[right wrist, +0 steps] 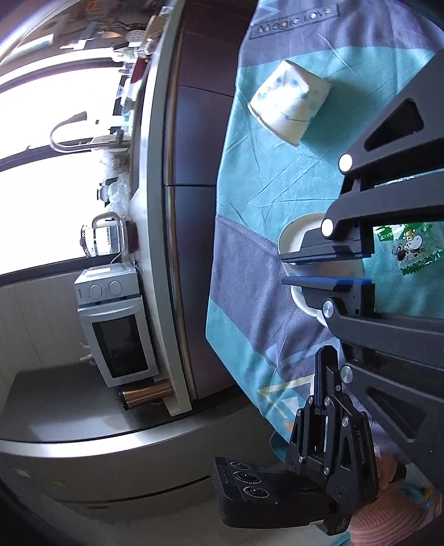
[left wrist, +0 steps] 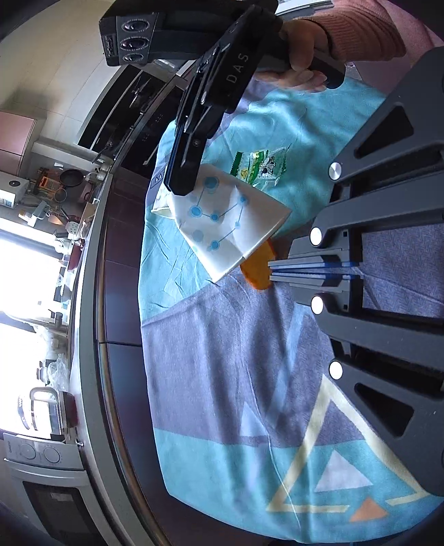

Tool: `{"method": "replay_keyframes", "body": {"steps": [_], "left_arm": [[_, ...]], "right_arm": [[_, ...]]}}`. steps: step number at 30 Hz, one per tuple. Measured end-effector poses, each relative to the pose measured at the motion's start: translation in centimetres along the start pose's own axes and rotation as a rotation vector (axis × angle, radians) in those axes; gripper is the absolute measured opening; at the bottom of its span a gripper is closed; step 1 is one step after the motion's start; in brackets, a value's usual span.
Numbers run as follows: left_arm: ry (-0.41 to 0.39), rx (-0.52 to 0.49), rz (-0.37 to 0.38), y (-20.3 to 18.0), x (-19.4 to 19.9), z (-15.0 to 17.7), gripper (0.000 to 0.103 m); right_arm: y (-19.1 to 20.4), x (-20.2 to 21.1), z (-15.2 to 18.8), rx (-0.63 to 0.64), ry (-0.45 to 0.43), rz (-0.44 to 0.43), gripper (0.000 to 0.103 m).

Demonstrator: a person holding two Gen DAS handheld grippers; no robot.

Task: Collect trash
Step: 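Grasp the orange peel inside the cup with the left gripper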

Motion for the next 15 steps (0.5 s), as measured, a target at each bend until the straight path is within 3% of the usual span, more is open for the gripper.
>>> {"method": "replay_keyframes", "body": {"steps": [8, 15], "left_arm": [[0.026, -0.035, -0.052, 0.0, -0.1, 0.5, 0.002], [0.060, -0.071, -0.080, 0.4, -2.4, -1.2, 0.017]], "right_arm": [[-0.5, -0.3, -0.5, -0.032, 0.005, -0.009, 0.004], [-1.8, -0.4, -0.7, -0.081, 0.009, -0.016, 0.005]]}}
Point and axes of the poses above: each gripper's, at about its wrist camera, not at the fingertips, and x roughly against the way its jaws point, y to its left, z to its underside, the point moved 7 cm from there along -x, roughly the way its jaws point, and after that the axes turned 15 degrees about -x, right-handed, at the moved point
